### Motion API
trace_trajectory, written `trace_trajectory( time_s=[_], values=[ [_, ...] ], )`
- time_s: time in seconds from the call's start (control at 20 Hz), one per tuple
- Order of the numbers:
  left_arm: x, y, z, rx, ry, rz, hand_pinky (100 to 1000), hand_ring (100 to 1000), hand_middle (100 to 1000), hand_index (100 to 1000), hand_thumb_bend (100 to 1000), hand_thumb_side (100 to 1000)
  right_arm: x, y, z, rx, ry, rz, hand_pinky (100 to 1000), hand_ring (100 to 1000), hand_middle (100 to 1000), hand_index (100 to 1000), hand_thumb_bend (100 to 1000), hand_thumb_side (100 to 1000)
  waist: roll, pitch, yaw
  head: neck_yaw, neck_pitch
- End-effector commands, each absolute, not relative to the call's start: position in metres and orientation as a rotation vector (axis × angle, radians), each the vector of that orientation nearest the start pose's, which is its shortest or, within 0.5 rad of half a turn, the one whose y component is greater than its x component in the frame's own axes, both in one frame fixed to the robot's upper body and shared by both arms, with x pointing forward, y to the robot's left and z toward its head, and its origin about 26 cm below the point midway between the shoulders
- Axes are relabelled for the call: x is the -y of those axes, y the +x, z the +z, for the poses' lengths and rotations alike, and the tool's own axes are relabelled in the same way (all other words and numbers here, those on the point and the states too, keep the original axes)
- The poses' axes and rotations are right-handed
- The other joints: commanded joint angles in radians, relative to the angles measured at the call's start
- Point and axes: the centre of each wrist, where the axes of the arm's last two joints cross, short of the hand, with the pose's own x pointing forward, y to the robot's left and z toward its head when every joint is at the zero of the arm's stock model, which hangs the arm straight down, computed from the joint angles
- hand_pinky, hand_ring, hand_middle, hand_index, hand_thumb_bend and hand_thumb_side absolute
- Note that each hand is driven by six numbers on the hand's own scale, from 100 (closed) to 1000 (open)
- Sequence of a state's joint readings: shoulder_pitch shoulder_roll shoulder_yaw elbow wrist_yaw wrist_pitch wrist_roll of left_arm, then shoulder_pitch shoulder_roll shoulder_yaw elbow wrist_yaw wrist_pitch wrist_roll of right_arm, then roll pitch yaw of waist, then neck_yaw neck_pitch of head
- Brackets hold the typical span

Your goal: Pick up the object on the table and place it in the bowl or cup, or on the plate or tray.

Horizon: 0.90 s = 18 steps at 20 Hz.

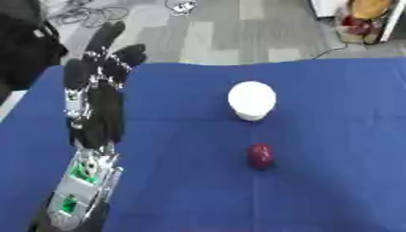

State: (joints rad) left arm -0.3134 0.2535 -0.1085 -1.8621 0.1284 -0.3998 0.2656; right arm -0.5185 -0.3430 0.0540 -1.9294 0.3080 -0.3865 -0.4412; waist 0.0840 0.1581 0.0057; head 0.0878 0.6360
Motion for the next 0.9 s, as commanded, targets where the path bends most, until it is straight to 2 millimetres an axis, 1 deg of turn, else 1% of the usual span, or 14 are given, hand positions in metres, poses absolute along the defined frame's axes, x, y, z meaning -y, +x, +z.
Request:
trace_trajectory(
  time_s=[0.05, 0.35, 0.5, 0.55, 0.6, 0.8, 0.9],
  values=[
    [-0.226, 0.319, 0.168, 2.559, -0.088, 0.012, 752, 755, 874, 930, 281, 975, 0.232, 0.324, 0.255, -3.257, 0.537, -0.177, 494, 686, 729, 780, 100, 1000, -0.004, -0.014, 0.002, 0.000, -0.015],
    [-0.226, 0.319, 0.168, 2.559, -0.088, 0.012, 752, 755, 874, 930, 282, 975, 0.232, 0.324, 0.254, -3.257, 0.544, -0.182, 492, 686, 729, 780, 100, 1000, -0.004, -0.014, 0.003, 0.000, -0.013],
    [-0.226, 0.319, 0.168, 2.559, -0.088, 0.011, 752, 755, 874, 930, 281, 974, 0.234, 0.327, 0.253, -3.261, 0.575, -0.253, 487, 690, 734, 780, 100, 1000, -0.004, -0.015, 0.004, -0.002, -0.009],
    [-0.226, 0.319, 0.168, 2.559, -0.088, 0.009, 752, 755, 874, 930, 281, 974, 0.236, 0.330, 0.252, -3.262, 0.598, -0.310, 485, 696, 736, 783, 107, 1000, -0.004, -0.016, 0.003, -0.004, -0.006],
    [-0.226, 0.319, 0.168, 2.559, -0.088, 0.007, 752, 755, 874, 930, 281, 974, 0.237, 0.334, 0.251, -3.260, 0.629, -0.385, 482, 699, 736, 779, 143, 1000, -0.005, -0.016, 0.003, -0.007, -0.002],
    [-0.226, 0.319, 0.168, 2.557, -0.089, -0.002, 752, 755, 874, 930, 279, 973, 0.246, 0.350, 0.248, -3.206, 0.782, -0.758, 483, 710, 742, 778, 244, 1000, -0.008, -0.019, 0.003, -0.018, 0.016],
    [-0.225, 0.319, 0.168, 2.555, -0.091, -0.007, 752, 755, 874, 930, 279, 973, 0.249, 0.357, 0.248, -3.158, 0.848, -0.899, 486, 711, 742, 778, 257, 1000, -0.007, -0.021, 0.003, -0.026, 0.023]
  ],
)
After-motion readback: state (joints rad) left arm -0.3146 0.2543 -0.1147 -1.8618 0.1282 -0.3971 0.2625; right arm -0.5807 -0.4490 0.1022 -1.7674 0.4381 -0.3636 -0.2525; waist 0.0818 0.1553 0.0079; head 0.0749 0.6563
